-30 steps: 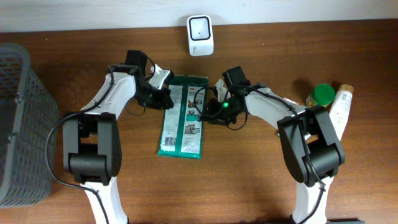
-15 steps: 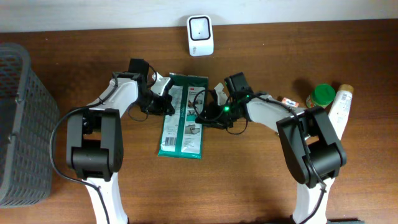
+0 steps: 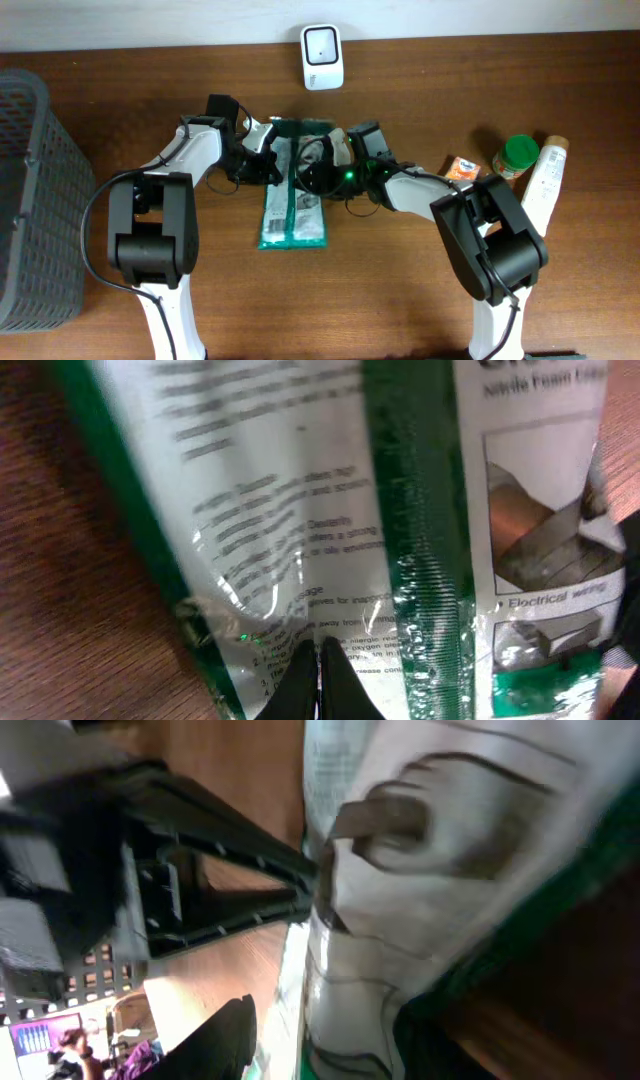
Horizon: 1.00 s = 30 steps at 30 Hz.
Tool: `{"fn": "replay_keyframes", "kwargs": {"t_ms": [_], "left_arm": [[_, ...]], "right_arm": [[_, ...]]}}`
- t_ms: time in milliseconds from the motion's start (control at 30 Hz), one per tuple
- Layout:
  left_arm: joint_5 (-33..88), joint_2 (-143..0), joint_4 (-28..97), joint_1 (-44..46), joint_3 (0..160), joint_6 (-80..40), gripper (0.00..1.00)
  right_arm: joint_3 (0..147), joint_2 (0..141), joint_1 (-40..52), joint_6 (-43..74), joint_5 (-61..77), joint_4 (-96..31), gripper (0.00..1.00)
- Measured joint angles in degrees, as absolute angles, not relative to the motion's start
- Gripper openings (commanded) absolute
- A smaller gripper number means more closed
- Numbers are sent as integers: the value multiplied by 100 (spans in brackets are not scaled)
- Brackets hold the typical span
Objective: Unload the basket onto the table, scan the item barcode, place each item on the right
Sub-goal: 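Grasp the gloves pack edges with both grippers and lift it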
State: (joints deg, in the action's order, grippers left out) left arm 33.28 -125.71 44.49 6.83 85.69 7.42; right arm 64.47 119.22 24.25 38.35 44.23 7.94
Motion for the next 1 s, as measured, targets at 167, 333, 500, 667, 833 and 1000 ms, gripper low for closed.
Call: {"fn": "replay_keyframes", "kwargs": {"t_ms": [167,333,500,667,833,1000], "left_arm": [[3387,-12591,4449,683,8573,740,3],[3393,-12593,4449,685,8573,740,2],[3413,-12602,4447,685,8573,740,2],[3415,-12602,4447,685,8573,740,2],[3420,-12602,4442,694,8573,740,2],[3417,-12602,4442,696,8573,740,2]], "right_arm": [[6445,11922,2290,3872,4351,1094,45],[6445,11935,2436,3881,4289,1085,45],[6449,12208,2626,3889,4342,1061,33],[6447,12213,2416,3883,4464,1238,23],[6447,12213,1966,3863,4753,1374,18],[6447,12213,2270,3743,4766,1376,19]]}}
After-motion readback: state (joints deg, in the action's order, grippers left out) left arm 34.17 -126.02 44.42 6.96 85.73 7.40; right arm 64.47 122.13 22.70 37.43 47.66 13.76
